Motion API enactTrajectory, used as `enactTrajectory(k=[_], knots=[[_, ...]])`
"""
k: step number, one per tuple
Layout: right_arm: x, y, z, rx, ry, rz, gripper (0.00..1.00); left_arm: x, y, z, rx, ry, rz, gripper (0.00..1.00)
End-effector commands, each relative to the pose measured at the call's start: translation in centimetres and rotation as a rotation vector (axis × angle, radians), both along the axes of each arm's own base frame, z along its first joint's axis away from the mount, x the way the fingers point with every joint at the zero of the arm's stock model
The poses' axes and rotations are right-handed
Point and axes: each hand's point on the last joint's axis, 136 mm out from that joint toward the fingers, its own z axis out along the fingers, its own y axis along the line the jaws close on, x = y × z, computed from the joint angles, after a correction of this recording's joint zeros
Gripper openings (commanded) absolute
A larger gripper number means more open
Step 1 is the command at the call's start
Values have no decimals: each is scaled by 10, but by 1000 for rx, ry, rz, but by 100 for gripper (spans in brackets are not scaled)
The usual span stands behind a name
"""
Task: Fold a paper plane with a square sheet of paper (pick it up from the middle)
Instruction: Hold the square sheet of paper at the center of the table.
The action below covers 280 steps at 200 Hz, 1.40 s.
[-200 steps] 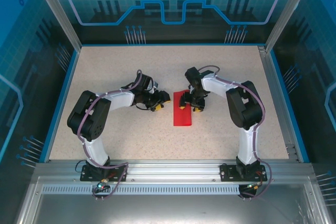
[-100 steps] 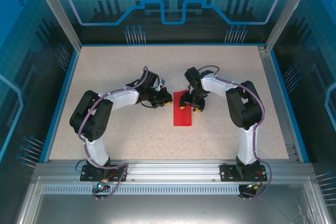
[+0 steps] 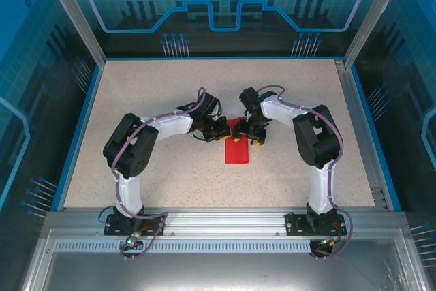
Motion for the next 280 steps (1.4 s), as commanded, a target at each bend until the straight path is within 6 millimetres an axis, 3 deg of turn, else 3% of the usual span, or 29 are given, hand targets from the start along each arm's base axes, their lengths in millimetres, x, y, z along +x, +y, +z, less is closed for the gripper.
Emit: enactTrajectory(k=[1,90,137,180,215,240,256,272,280], knots=[[-21,-19,-49,-124,86,18,69,-2,0,-9,49,23,-4,0],[-22,-16,-51,-111,91,20,70,-6,-1,-33,92,81,-16,0],[-11,-5,-39,-64,55,25,70,-14,7,-46,142,107,-16,0],[9,9,-7,28,-25,37,71,-16,9,-51,152,113,-21,0],[30,17,49,181,-189,24,79,-19,11,-54,161,119,-25,0],[38,19,77,328,-273,-11,80,-19,12,-55,165,120,-23,0],[37,28,85,443,-293,-8,73,-19,12,-56,163,118,-24,0],[33,33,84,490,-282,-7,47,-19,12,-56,166,120,-27,0],[31,37,81,513,-275,1,39,-19,12,-57,166,120,-28,0]])
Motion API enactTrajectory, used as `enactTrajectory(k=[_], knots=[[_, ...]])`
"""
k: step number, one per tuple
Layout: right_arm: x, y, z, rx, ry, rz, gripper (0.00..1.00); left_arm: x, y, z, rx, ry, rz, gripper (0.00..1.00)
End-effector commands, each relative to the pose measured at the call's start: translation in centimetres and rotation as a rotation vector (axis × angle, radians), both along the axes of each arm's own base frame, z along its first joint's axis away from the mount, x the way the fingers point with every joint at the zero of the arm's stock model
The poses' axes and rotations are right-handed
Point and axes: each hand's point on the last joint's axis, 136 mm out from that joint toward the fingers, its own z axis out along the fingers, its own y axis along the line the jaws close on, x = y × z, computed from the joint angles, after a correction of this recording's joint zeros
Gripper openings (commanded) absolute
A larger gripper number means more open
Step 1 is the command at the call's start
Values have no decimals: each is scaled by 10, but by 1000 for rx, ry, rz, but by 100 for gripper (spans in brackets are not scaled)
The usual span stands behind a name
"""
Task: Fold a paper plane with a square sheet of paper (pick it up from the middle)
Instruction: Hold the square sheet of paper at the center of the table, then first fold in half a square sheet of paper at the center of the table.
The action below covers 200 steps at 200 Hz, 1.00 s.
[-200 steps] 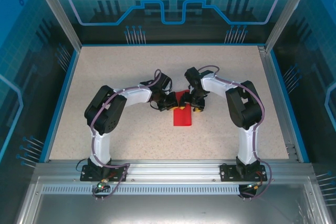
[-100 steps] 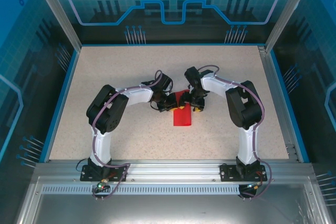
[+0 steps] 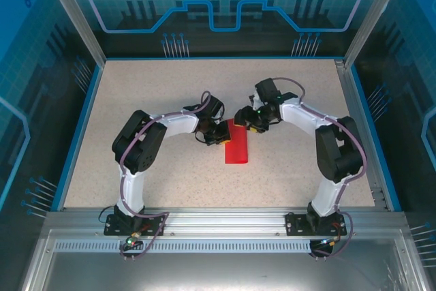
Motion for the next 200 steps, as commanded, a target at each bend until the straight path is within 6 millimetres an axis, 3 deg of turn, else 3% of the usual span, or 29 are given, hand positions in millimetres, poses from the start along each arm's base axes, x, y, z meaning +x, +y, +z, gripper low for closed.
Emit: enactTrajectory(k=[1,18,37,113,200], knots=[[-2,22,6,151,-15,47,37,-15,9,-23,76,52,-25,0],[-7,24,-5,172,14,53,21,-16,10,-24,76,54,-25,0],[-12,23,-18,169,39,57,14,-15,9,-23,75,54,-25,0],[-25,1,-58,84,83,66,12,-16,10,-25,79,58,-30,0],[-30,-10,-66,129,60,95,16,-20,11,-29,83,67,-36,0]])
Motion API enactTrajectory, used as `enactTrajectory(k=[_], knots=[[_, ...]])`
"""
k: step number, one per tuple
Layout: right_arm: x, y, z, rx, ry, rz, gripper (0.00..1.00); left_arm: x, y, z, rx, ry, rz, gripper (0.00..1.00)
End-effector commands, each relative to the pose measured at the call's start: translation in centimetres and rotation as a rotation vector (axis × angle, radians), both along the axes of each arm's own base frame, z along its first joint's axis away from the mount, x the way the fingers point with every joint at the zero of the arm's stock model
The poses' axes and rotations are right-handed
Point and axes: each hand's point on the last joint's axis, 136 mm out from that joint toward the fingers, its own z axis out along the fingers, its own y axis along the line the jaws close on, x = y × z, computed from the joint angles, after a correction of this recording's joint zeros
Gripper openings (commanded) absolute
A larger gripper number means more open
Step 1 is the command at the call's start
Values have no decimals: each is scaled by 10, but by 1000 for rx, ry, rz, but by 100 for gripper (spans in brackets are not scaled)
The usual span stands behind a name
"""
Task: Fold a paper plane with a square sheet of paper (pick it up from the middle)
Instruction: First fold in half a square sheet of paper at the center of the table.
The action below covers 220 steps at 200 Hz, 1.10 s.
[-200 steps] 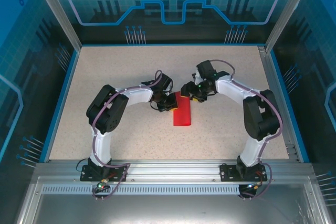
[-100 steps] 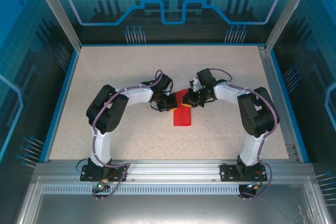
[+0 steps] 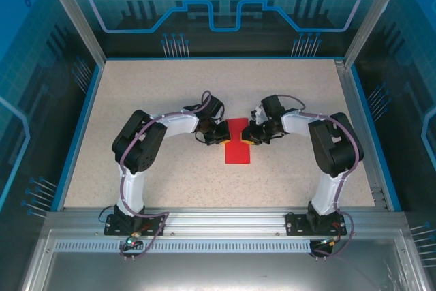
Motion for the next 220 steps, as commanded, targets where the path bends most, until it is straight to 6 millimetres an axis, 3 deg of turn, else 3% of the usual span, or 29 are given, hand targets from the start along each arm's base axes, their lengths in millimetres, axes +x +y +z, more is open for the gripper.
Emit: enactTrajectory(k=[1,96,116,162,194,220], knots=[[-1,-3,-4,22,-14,27,16,-19,11,-29,81,74,-21,0],[-21,-25,-39,-95,0,78,17,-21,13,-30,85,75,-24,0],[-18,-20,-30,-67,-23,87,17,-22,13,-32,87,78,-25,0],[-8,6,20,124,-102,102,18,-22,14,-33,91,78,-25,0],[-20,8,12,145,-60,111,17,-22,14,-32,89,76,-27,0],[-31,-3,-10,79,-30,107,16,-23,14,-33,92,78,-28,0]])
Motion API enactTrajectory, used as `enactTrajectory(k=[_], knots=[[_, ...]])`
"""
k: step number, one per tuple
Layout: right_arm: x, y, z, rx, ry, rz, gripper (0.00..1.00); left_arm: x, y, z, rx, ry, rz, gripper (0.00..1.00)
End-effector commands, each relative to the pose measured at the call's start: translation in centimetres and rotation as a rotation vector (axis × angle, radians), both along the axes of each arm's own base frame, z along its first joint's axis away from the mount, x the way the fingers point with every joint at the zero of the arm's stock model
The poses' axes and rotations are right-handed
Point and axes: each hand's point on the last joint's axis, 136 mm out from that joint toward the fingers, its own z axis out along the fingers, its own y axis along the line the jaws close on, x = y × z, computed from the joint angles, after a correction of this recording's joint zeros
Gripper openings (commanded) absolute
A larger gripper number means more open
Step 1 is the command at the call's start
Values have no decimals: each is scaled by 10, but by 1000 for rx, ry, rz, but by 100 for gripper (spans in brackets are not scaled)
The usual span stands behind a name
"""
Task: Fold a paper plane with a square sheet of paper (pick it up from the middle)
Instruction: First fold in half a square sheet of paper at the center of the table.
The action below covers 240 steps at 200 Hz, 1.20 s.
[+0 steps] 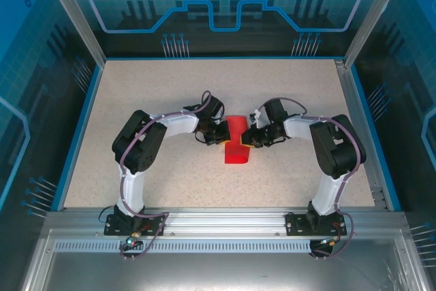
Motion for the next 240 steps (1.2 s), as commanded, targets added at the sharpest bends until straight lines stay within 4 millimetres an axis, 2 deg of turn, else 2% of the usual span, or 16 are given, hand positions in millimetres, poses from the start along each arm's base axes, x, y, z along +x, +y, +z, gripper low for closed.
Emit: enactTrajectory(k=[1,17,20,28,47,70,96,124,200,219,240], knots=[[-13,-7,-11,-19,31,3,16,-22,14,-33,91,80,-22,0],[-15,-9,-21,-36,48,2,16,-22,14,-33,89,79,-22,0],[-23,-12,-28,-43,69,3,16,-22,14,-33,90,81,-22,0],[-25,-14,-33,-50,75,1,16,-22,14,-33,92,80,-24,0],[-25,-16,-36,-67,72,-2,16,-23,15,-34,96,82,-25,0],[-18,-10,-16,-32,38,8,16,-24,15,-34,96,84,-25,0],[-19,-3,7,27,5,29,16,-24,15,-34,97,83,-24,0],[-21,5,19,79,-7,53,16,-23,15,-34,97,83,-24,0],[-46,-14,-37,-57,72,34,16,-24,16,-35,101,84,-27,0],[-45,-11,-33,-41,55,43,16,-23,16,-34,101,83,-25,0],[-39,-4,-11,-2,0,55,16,-24,17,-34,104,83,-26,0]])
